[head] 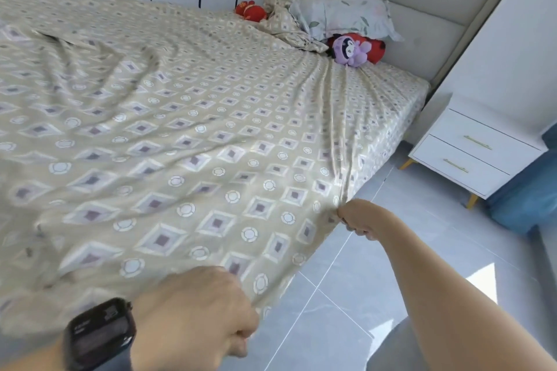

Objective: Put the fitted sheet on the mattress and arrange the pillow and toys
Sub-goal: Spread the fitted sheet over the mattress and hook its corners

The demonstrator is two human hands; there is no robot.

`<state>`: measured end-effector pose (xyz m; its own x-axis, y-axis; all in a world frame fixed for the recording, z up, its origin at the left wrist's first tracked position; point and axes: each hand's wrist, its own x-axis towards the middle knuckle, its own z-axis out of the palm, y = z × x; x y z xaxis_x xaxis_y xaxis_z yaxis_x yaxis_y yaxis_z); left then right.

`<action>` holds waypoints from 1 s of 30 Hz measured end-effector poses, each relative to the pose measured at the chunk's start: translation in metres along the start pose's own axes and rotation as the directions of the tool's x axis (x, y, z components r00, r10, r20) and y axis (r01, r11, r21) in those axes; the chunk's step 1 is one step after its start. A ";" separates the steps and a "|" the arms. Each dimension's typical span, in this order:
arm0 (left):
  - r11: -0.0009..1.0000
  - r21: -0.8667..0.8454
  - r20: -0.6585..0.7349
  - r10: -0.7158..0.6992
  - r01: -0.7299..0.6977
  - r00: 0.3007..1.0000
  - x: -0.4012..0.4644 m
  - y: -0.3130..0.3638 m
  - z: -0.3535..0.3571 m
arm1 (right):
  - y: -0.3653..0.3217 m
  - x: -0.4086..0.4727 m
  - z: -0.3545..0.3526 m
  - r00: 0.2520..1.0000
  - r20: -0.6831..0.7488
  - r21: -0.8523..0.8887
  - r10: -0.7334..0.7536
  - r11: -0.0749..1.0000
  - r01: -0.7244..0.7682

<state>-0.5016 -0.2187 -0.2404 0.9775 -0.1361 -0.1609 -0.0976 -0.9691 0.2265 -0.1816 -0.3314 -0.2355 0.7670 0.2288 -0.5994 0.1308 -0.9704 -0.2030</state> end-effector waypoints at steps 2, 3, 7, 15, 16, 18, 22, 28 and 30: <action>0.996 0.084 0.022 0.042 -0.043 0.999 0.005 0.011 0.009 | 0.006 0.006 0.004 0.999 0.039 -0.003 -0.007 1.000 0.007; 0.990 0.122 0.029 0.069 -0.072 0.997 0.006 0.014 0.010 | 0.007 0.007 0.005 0.998 0.055 0.008 -0.011 1.000 0.011; 0.981 0.126 0.005 0.145 -0.145 0.989 0.007 0.010 0.014 | 0.005 0.021 0.002 1.000 0.001 0.187 -0.023 0.982 0.022; 0.987 -0.122 -0.324 -0.141 0.107 0.935 0.091 -0.060 -0.043 | -0.022 0.121 -0.076 0.966 -0.256 0.810 0.022 0.551 0.202; 0.984 -0.107 -0.317 -0.173 0.145 0.933 0.116 -0.075 -0.049 | -0.025 0.136 -0.087 0.969 -0.244 0.819 0.044 0.544 0.182; 0.980 -0.055 -0.308 -0.198 0.190 0.931 0.173 -0.101 -0.056 | -0.025 0.170 -0.107 0.965 -0.246 0.829 0.096 0.537 0.158; 0.958 -0.046 -0.278 -0.285 0.284 0.917 0.274 -0.120 -0.058 | -0.020 0.211 -0.125 0.945 -0.322 0.776 0.049 0.586 0.234; 0.928 0.000 -0.290 -0.357 0.373 0.888 0.328 -0.118 -0.058 | -0.002 0.245 -0.137 0.932 -0.363 0.805 0.013 0.509 0.306; 0.937 0.003 -0.279 -0.334 0.348 0.901 0.326 -0.121 -0.060 | 0.004 0.250 -0.138 0.922 -0.387 0.788 -0.003 0.518 0.332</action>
<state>-0.1597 -0.1337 -0.2627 0.9650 0.2580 0.0472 0.2482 -0.9564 0.1537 0.0970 -0.2884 -0.2790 0.9499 0.1843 -0.2526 -0.1722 -0.3660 -0.9145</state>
